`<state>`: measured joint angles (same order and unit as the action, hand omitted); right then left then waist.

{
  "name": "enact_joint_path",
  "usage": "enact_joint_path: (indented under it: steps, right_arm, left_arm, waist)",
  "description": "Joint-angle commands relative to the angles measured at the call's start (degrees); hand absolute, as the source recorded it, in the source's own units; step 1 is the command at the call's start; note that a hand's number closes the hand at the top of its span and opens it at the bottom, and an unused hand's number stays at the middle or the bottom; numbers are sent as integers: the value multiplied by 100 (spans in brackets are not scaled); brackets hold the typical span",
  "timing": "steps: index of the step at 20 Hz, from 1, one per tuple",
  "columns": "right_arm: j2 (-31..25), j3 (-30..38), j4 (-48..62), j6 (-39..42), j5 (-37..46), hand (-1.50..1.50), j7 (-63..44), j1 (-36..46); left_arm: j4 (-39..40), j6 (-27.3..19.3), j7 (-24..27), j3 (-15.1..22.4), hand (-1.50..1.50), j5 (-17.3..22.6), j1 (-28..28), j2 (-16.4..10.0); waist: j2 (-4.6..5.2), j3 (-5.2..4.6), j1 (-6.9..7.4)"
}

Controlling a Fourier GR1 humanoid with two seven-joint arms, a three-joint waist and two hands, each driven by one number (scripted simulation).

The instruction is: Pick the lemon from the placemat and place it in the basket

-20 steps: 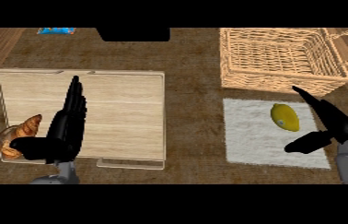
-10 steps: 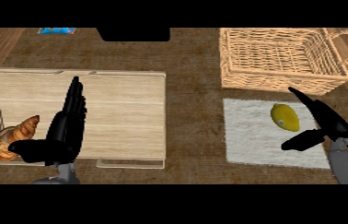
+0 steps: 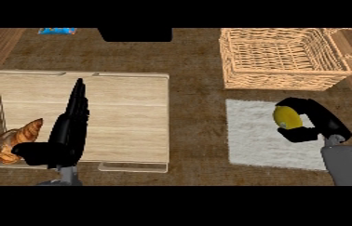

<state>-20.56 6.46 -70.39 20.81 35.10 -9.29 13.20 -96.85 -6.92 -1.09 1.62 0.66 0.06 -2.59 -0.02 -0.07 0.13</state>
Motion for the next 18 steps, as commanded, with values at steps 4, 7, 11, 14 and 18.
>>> enact_joint_path:
  steps: [4,7,11,14,18]
  right_arm:
    - [-173,-132,663,-79,350,150,670,323]
    - [-20,-277,253,-431,584,150,765,-120]
    - [-39,-226,-212,-178,575,150,618,-163]
    - [1240,-1627,62,-1193,1838,150,-261,484]
    - [1995,-2754,233,-1389,2888,150,-1179,852]
  left_arm:
    - [-136,296,-2,-359,0,270,86,-270]
    - [-517,-2,-577,-96,0,-42,-160,-126]
    - [325,117,285,-119,0,-68,-140,40]
    - [130,249,75,-239,0,131,-218,-130]
    - [168,137,-42,70,0,-35,-301,99]
  waist:
    - [4,7,19]
    - [-1,8,-4]
    - [0,6,-15]
    - [27,5,170]
    - [57,4,315]
